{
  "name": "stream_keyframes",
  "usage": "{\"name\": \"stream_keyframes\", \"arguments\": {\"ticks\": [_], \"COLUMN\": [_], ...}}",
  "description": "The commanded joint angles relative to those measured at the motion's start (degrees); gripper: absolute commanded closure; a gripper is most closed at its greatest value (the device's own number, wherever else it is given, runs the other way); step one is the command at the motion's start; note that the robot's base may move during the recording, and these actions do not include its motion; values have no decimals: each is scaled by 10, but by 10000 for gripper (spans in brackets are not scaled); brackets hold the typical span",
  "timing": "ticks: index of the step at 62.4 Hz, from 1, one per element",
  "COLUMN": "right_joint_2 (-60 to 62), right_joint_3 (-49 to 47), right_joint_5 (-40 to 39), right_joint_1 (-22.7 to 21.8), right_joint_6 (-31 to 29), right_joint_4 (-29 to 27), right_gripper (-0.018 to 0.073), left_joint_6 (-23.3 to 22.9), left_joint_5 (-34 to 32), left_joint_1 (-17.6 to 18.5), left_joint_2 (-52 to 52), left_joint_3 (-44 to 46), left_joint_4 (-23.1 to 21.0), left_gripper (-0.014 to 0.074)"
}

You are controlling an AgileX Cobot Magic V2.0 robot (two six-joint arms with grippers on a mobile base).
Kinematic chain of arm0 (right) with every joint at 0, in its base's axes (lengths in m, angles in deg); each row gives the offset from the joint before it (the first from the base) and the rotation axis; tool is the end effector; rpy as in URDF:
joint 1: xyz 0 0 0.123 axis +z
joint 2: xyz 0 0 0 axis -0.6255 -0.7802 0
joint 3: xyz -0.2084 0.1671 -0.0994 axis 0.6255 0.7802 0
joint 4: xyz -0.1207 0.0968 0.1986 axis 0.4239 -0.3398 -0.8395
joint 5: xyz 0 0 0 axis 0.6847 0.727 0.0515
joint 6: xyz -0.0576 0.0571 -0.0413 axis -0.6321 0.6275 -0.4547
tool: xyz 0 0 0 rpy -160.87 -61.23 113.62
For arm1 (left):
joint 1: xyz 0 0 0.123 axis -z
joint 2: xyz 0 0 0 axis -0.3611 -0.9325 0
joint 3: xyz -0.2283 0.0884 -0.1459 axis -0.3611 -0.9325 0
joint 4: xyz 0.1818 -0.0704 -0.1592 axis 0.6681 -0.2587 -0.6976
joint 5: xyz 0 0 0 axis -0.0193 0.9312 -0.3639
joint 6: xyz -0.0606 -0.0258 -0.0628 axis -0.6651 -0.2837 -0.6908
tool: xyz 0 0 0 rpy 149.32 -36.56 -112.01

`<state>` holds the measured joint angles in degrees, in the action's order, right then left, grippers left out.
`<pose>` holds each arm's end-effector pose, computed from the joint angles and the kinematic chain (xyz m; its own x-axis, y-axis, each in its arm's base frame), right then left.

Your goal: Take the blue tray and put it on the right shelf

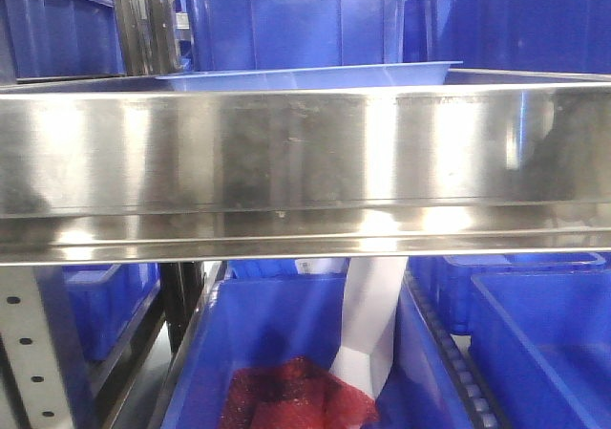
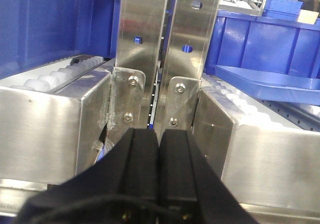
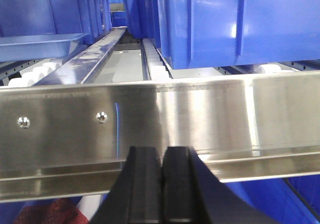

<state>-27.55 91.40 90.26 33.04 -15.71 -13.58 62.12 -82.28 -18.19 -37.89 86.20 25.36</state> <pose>0.0567 -0.0043 0.1945 -0.0249 0.1059 -0.9941 0.0874 0.9908 0.1034 0.0566 -0.0032 0.2021 0.0398 -0.1378 -0.9897 0.0601 0.9890 -0.1353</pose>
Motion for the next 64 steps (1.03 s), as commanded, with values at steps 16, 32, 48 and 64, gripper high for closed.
{"name": "stream_keyframes", "arguments": {"ticks": [16,32,48,64], "right_joint_2": [11,11,11,11], "right_joint_3": [-14,-14,-14,-14], "right_joint_5": [-55,-55,-55,-55], "right_joint_1": [-2,-2,-2,-2], "right_joint_6": [-7,-7,-7,-7], "right_joint_4": [5,5,5,5], "right_gripper": [501,501,501,501], "left_joint_6": [2,2,2,2], "left_joint_5": [-51,-51,-51,-51], "left_joint_1": [0,0,0,0], "left_joint_2": [6,6,6,6], "left_joint_3": [-18,-18,-18,-18], "left_joint_4": [-4,-4,-4,-4], "left_gripper": [645,645,645,645]}}
